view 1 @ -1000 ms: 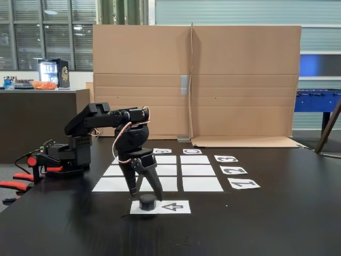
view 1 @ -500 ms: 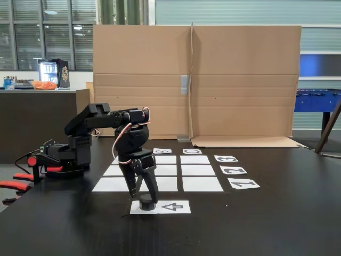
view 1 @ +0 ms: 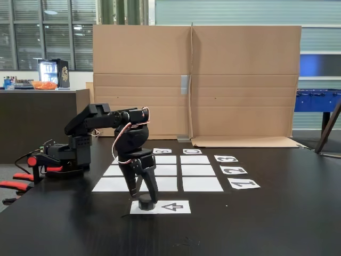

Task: Pick up a new token and place it in the grid on square A2.

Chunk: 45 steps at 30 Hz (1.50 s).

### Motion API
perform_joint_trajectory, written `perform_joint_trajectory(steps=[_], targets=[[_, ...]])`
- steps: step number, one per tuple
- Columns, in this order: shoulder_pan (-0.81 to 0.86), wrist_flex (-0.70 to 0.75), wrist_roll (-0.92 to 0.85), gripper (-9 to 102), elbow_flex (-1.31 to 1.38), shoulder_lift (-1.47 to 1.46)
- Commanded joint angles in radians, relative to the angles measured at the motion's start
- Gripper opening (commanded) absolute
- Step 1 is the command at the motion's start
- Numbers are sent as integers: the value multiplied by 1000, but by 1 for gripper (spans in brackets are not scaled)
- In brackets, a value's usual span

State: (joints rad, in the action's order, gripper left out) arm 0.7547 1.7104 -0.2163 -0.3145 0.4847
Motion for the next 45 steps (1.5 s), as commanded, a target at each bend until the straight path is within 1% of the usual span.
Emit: perform_joint_trajectory(steps=[1, 18, 31, 45], targets=[[12, 0, -5, 32, 43, 6], [20, 0, -32, 30, 147, -57], [8, -6, -57, 27, 170, -78], [-11, -9, -87, 26, 212, -104]])
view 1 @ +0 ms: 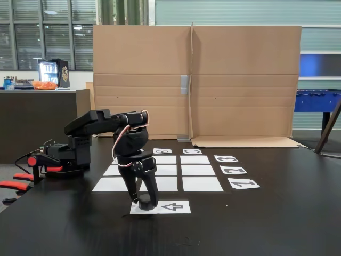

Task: Pick up a new token and place it in the grid on square A2.

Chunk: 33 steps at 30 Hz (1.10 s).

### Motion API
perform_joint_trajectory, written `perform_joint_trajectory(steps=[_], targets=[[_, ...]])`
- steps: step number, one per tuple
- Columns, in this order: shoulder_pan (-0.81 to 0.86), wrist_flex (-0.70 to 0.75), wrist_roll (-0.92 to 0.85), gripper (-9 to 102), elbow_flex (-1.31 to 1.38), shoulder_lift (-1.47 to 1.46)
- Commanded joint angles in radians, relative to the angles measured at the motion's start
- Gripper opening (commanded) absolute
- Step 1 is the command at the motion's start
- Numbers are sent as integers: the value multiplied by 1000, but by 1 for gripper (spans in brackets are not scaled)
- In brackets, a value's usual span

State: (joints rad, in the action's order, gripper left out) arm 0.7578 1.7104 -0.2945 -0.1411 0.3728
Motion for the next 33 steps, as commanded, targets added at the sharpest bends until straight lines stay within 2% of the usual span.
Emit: perform_joint_trajectory(steps=[1, 13, 18, 33], targets=[[-17, -9, -11, 26, 38, 6], [-46, -9, -25, 25, 43, -3], [-49, -9, -26, 20, 44, -8], [-37, -9, -18, 23, 55, -9]])
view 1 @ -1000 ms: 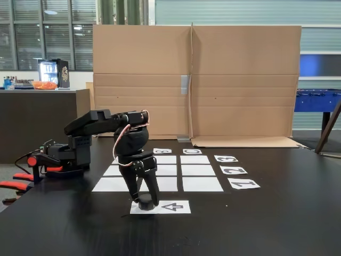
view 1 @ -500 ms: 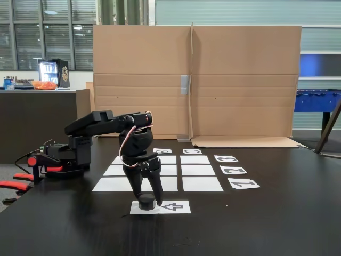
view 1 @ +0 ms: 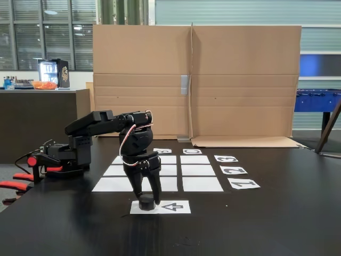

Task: Pick up a new token and place it in the grid on square A2.

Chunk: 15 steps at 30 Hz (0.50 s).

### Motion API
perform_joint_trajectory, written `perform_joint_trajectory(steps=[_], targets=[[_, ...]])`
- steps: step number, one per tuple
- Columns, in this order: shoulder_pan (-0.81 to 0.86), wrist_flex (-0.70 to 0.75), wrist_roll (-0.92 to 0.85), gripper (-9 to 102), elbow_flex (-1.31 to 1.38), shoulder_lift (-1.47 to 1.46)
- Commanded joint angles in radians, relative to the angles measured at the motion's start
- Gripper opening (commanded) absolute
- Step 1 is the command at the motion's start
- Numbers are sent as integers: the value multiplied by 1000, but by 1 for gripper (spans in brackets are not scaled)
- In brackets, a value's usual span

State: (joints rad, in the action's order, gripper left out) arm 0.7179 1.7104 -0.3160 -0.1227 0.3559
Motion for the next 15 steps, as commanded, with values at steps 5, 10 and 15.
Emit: perform_joint_trajectory(steps=[5, 10, 15], targets=[[8, -9, 5, 26, 38, 8], [11, -9, 8, 26, 38, 8], [15, -9, 14, 26, 38, 6]])
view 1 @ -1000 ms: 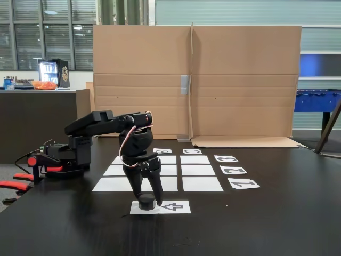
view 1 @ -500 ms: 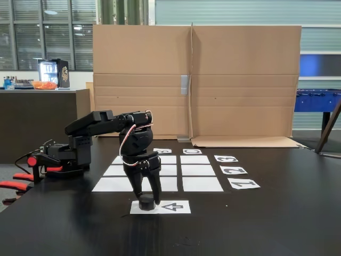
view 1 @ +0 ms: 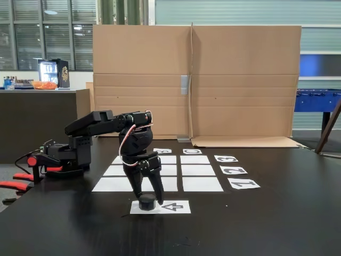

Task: Pick up a new token and place it in the grid on square A2.

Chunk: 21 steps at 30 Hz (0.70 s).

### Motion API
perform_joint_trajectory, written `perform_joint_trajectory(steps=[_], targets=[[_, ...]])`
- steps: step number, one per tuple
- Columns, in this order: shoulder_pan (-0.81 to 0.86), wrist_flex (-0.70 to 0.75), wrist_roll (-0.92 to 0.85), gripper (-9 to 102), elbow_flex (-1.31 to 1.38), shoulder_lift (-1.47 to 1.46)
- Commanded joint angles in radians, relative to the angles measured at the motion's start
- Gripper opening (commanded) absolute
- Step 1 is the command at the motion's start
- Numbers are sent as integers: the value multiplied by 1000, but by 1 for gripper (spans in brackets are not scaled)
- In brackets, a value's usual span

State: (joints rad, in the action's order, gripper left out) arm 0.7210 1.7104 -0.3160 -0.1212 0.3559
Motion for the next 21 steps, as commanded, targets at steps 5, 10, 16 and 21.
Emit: perform_joint_trajectory(steps=[5, 10, 16, 21], targets=[[15, -9, 15, 23, 37, 6], [15, -9, 14, 18, 37, 5], [15, -8, 15, 12, 40, 3], [15, 5, 20, 11, 52, 15]])
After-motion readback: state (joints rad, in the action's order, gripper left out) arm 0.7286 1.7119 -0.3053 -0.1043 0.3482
